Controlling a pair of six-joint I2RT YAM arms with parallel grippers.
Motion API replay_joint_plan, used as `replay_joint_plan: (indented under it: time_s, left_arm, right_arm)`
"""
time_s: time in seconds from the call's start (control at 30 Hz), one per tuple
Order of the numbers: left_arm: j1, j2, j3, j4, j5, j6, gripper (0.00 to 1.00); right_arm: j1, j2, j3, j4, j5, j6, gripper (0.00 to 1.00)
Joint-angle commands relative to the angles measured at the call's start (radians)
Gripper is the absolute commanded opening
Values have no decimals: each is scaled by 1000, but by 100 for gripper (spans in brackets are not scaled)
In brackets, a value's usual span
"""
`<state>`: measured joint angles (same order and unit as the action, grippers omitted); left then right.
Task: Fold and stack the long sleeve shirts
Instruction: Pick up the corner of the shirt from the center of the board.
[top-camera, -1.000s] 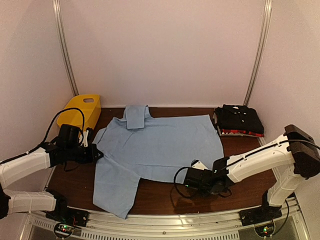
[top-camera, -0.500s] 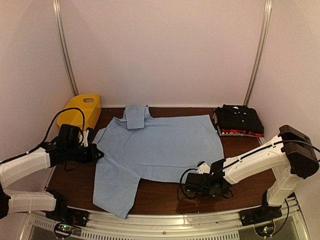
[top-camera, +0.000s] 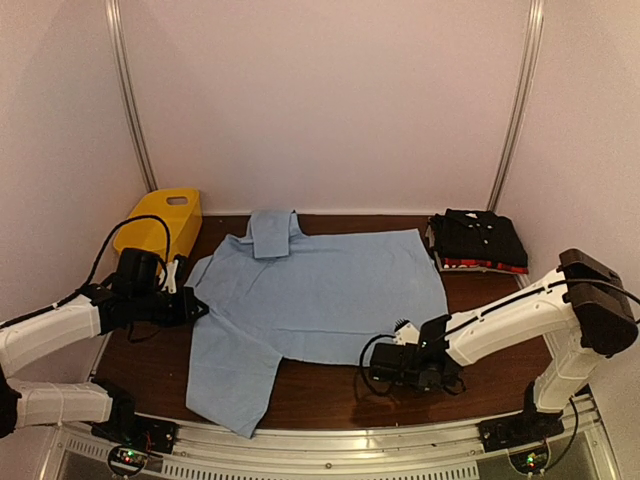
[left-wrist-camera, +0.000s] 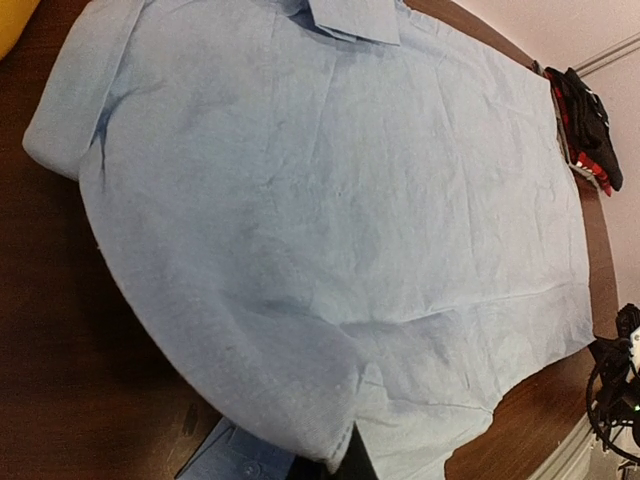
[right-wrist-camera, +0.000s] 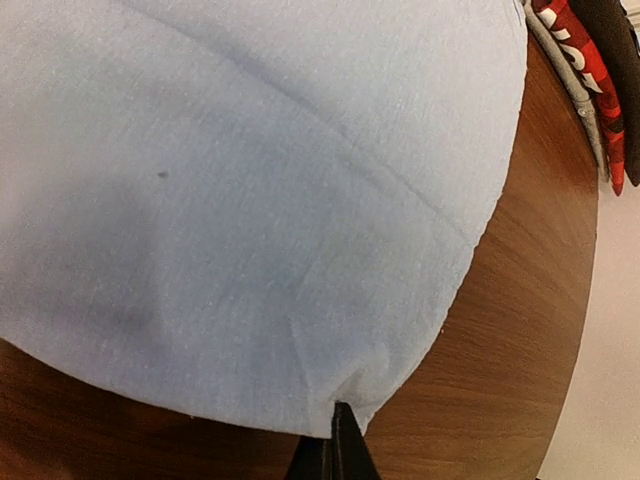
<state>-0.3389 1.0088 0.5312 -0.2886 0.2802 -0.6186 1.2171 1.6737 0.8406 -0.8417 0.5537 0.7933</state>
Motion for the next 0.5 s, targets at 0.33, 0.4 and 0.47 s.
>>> replay_joint_plan:
  time_s: [0.33,0.4,0.47]
  left_arm:
    - [11,-19,5,22,44,-13,0]
    - [21,-15,5,23,56,-15,0]
    - [34,-10,5,25,65,-13,0]
  right_arm:
    - [-18,-182,34,-67,-47,-19,0]
    - [-39,-204,31,-70,-54,-29,0]
    - [-64,-219,28,-70,-55,-44,0]
